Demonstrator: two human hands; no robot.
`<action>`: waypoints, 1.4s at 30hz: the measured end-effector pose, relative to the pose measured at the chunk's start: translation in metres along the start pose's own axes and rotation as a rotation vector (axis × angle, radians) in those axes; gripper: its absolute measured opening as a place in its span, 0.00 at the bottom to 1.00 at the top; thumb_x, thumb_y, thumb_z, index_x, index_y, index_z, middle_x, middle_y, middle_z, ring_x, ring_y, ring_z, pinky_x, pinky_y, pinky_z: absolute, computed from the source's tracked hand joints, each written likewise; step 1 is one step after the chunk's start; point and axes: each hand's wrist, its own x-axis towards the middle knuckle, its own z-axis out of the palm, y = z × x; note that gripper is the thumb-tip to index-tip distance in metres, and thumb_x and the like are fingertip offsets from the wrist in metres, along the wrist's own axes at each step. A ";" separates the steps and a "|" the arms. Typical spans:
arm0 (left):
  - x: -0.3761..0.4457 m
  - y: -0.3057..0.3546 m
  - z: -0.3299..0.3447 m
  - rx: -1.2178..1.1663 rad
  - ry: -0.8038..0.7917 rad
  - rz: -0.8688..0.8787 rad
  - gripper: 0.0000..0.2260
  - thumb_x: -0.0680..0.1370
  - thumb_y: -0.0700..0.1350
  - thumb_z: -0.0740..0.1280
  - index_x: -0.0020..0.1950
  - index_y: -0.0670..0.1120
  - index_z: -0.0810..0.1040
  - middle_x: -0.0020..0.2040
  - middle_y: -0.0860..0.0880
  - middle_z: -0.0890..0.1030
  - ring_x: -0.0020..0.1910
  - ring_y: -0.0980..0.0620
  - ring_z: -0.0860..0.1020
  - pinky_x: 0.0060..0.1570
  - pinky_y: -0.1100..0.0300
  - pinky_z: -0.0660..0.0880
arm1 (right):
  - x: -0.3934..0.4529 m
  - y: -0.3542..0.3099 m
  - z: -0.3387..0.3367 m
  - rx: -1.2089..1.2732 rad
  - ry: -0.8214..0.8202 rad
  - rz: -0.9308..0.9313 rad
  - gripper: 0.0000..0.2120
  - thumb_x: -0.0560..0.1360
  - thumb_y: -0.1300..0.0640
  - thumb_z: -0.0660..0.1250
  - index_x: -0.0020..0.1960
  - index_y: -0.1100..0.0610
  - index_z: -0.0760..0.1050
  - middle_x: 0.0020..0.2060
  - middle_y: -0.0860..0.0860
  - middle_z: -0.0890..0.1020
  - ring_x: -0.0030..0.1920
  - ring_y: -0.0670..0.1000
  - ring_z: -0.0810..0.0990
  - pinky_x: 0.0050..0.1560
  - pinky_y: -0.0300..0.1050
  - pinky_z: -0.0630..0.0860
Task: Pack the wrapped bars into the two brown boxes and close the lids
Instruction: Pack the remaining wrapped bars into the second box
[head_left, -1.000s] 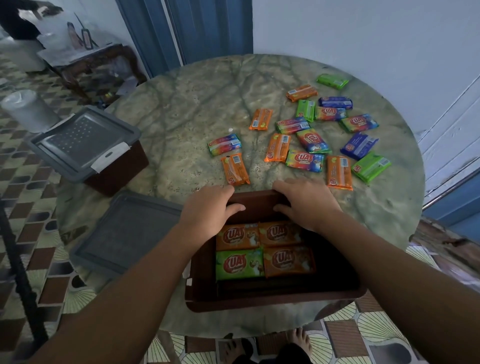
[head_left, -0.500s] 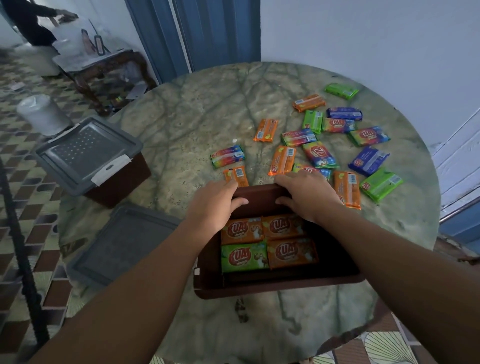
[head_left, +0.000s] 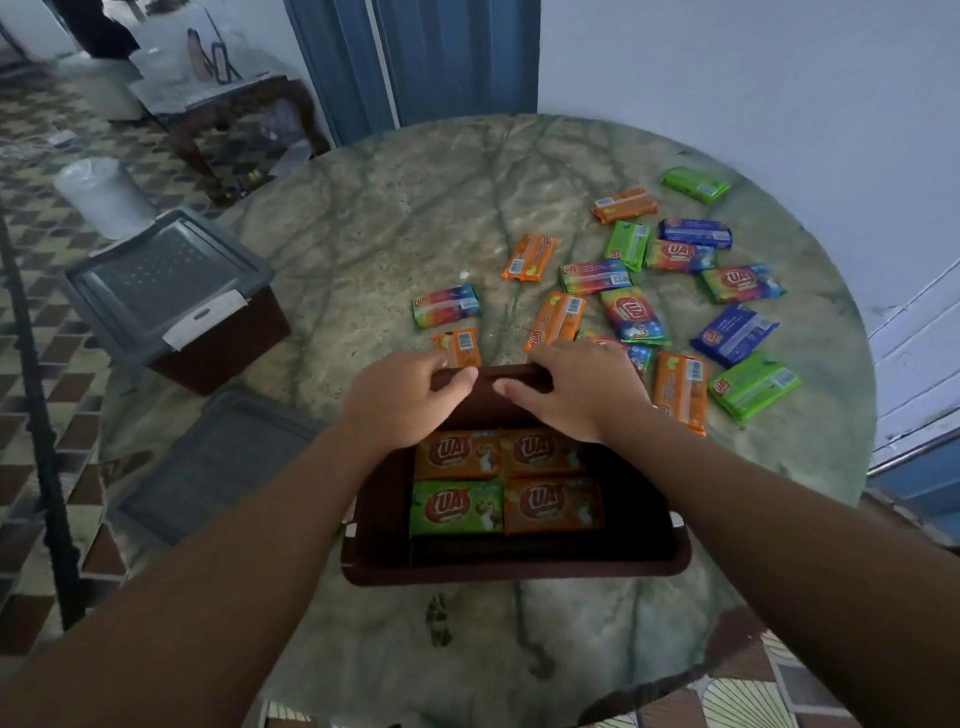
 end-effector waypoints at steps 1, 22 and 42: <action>0.001 0.003 -0.002 -0.055 -0.025 -0.065 0.26 0.82 0.67 0.53 0.35 0.49 0.69 0.29 0.51 0.73 0.30 0.53 0.74 0.33 0.54 0.67 | 0.003 -0.001 -0.001 0.071 0.018 0.031 0.27 0.77 0.24 0.50 0.48 0.46 0.73 0.43 0.43 0.77 0.46 0.50 0.76 0.54 0.54 0.73; 0.168 -0.071 0.026 0.160 -0.264 -0.036 0.15 0.84 0.47 0.63 0.69 0.49 0.76 0.63 0.45 0.79 0.59 0.42 0.78 0.55 0.48 0.76 | 0.168 -0.057 0.062 0.054 -0.538 0.358 0.62 0.67 0.32 0.77 0.83 0.59 0.44 0.71 0.56 0.74 0.71 0.62 0.74 0.69 0.58 0.72; 0.185 -0.076 0.048 0.089 -0.347 -0.072 0.27 0.77 0.53 0.73 0.71 0.45 0.68 0.63 0.41 0.73 0.58 0.41 0.75 0.54 0.51 0.73 | 0.166 -0.027 0.060 0.065 -0.317 0.331 0.42 0.69 0.42 0.78 0.73 0.56 0.61 0.69 0.59 0.66 0.66 0.62 0.72 0.59 0.56 0.75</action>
